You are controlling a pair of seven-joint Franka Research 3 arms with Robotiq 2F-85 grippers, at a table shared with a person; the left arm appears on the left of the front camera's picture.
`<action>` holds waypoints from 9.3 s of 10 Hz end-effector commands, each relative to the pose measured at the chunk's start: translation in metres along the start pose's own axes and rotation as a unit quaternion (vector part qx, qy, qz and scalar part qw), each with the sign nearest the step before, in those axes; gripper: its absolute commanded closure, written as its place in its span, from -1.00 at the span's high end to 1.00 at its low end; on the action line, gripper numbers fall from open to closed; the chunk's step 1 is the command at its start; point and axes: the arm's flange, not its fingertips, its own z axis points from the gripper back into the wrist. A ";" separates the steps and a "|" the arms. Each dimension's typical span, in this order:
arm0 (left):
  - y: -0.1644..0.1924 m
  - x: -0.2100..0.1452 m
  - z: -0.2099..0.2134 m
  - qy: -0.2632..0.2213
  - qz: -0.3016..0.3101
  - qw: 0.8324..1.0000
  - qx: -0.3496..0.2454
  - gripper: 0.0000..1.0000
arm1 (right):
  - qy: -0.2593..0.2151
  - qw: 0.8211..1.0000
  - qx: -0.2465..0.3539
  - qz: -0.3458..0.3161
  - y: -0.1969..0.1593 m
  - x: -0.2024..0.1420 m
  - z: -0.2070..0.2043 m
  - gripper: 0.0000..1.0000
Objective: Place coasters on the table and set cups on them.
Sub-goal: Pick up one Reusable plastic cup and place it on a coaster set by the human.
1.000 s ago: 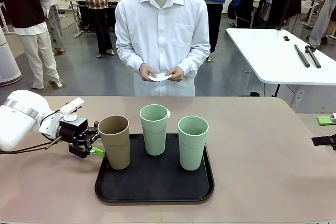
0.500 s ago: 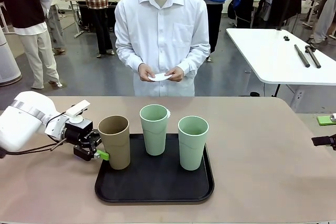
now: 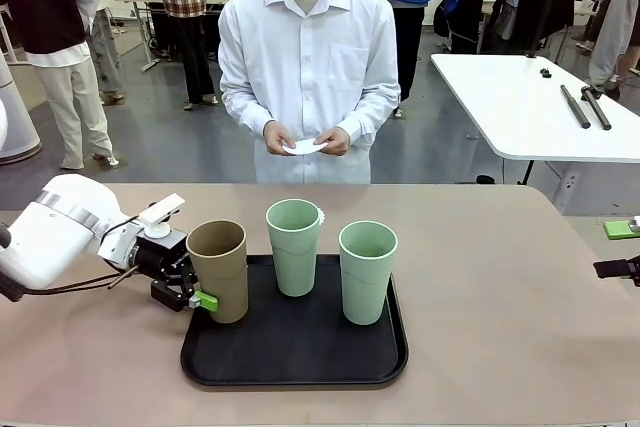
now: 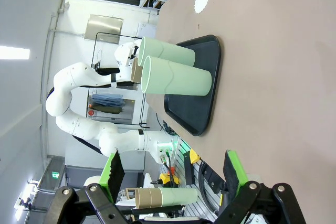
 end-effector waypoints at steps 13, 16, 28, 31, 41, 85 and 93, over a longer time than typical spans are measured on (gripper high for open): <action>-0.032 0.156 0.042 -0.033 -0.003 0.990 0.140 -1.00 | -0.006 1.000 0.006 0.003 -0.001 0.002 0.000 1.00; -0.035 0.207 0.053 -0.041 -0.012 0.986 0.162 -1.00 | -0.006 1.000 0.006 0.003 -0.001 0.002 0.000 1.00; 0.098 0.176 0.078 -0.029 0.007 0.997 0.068 0.64 | -0.006 1.000 0.006 0.003 -0.001 0.002 0.000 1.00; 0.173 0.159 0.059 -0.017 -0.021 0.998 0.059 0.64 | -0.006 1.000 0.006 0.003 -0.001 0.002 0.000 1.00; 0.266 0.116 -0.010 -0.052 -0.029 0.996 0.070 0.64 | -0.006 1.000 0.006 0.003 -0.001 0.002 0.000 1.00; 0.260 0.040 -0.022 -0.030 -0.009 0.998 0.051 0.64 | -0.006 1.000 0.006 0.003 -0.001 0.002 0.000 1.00; 0.269 0.028 -0.026 -0.030 0.002 0.998 0.058 0.64 | -0.006 1.000 0.006 0.003 -0.001 0.002 0.000 1.00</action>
